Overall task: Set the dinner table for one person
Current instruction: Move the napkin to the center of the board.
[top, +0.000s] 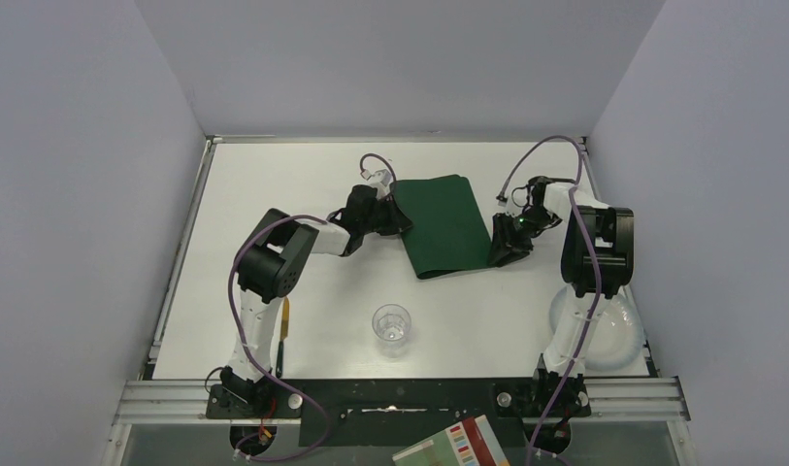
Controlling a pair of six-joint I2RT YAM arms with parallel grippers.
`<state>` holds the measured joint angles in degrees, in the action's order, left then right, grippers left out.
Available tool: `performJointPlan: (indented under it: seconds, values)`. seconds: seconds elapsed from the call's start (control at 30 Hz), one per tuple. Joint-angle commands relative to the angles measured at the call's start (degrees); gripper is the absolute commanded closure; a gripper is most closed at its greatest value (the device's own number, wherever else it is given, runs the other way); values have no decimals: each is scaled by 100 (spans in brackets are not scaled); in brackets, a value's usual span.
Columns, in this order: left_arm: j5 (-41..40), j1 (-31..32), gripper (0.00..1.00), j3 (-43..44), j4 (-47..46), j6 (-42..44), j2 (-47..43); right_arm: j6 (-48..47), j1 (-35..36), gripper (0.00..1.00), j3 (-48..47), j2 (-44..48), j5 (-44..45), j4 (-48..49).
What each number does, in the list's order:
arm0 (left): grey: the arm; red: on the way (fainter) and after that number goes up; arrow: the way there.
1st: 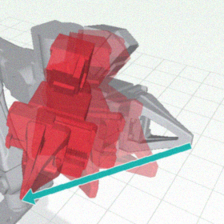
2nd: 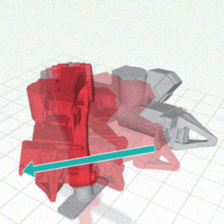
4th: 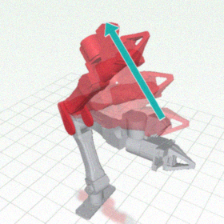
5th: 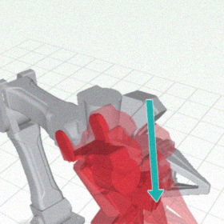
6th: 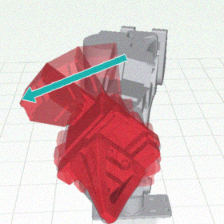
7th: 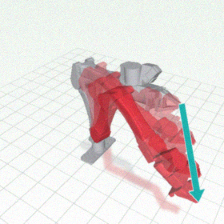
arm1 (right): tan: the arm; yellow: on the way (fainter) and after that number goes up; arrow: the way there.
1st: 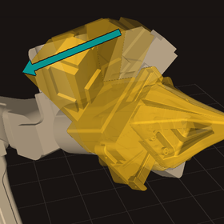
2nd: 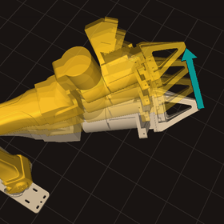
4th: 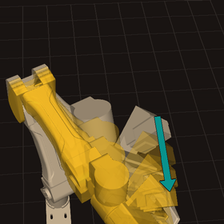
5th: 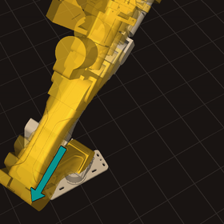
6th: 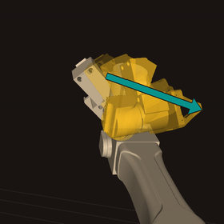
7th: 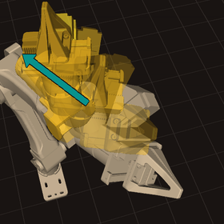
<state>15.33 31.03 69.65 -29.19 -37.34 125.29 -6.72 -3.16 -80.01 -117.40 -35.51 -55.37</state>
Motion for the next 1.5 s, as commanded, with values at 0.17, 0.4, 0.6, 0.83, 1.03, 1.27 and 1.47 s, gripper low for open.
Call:
performJointPlan:
  seconds: [0.17, 0.4, 0.6, 0.83, 1.03, 1.27, 1.47]
  values:
    - [-5, -18, 100, -102, 314, -16, 65, -250, 141, 73, -126, 24, 1169, 1405]
    - [-5, -18, 100, -109, 312, -15, 65, -195, 140, 77, -324, 229, 1102, 1353]
    - [5, -18, 100, -116, 297, -15, 74, -181, 160, 84, -502, 354, 1014, 1229]
    - [34, -9, 100, -85, 281, -53, 126, -137, 274, 88, -840, 492, 846, 999]
    - [71, -11, 100, -66, 259, -71, 166, -137, 443, 90, -1210, 585, 613, 644]
    - [99, -9, 100, -42, 259, -37, 121, -279, 816, 95, -1599, 612, 233, 116]
    - [185, -24, 66, 356, 849, 293, 23, -393, 1323, 100, -1837, 504, 131, -30]
